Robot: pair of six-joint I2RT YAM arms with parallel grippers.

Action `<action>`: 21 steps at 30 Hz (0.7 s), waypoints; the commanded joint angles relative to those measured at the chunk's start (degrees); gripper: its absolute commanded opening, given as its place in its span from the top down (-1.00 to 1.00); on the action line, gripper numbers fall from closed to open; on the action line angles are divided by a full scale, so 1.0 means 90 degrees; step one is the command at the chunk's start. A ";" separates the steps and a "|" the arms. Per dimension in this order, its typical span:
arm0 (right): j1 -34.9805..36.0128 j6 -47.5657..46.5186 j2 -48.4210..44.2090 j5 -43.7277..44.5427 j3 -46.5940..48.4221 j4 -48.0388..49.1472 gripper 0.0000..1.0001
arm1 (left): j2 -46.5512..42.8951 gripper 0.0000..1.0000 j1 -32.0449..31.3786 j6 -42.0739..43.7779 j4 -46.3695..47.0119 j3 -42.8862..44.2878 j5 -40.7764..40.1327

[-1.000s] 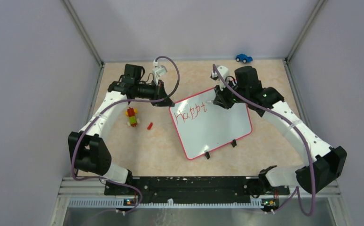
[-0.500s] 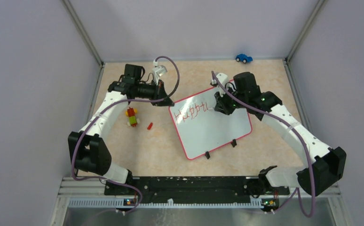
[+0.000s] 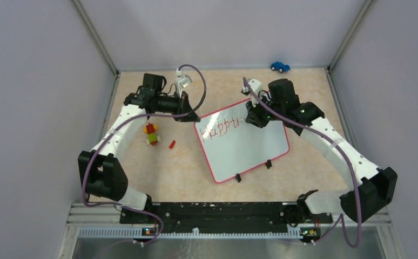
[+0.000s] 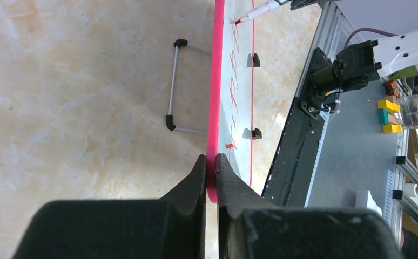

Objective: Write a sentence on the whiteboard

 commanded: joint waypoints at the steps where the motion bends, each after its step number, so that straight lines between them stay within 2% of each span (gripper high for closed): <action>1: -0.0027 0.0001 0.0102 0.0124 0.0427 0.0273 1.00 | 0.0034 1.00 -0.0248 0.0174 -0.0267 -0.0114 0.0028; 14: -0.0234 -0.0159 0.0010 0.0379 0.0433 0.0127 1.00 | 0.0022 1.00 -0.0248 0.0175 -0.0270 -0.0135 0.0019; 21: -0.0250 -0.0184 -0.0061 0.0214 0.0183 0.0021 1.00 | 0.0066 1.00 -0.0248 0.0174 -0.0270 -0.0115 0.0042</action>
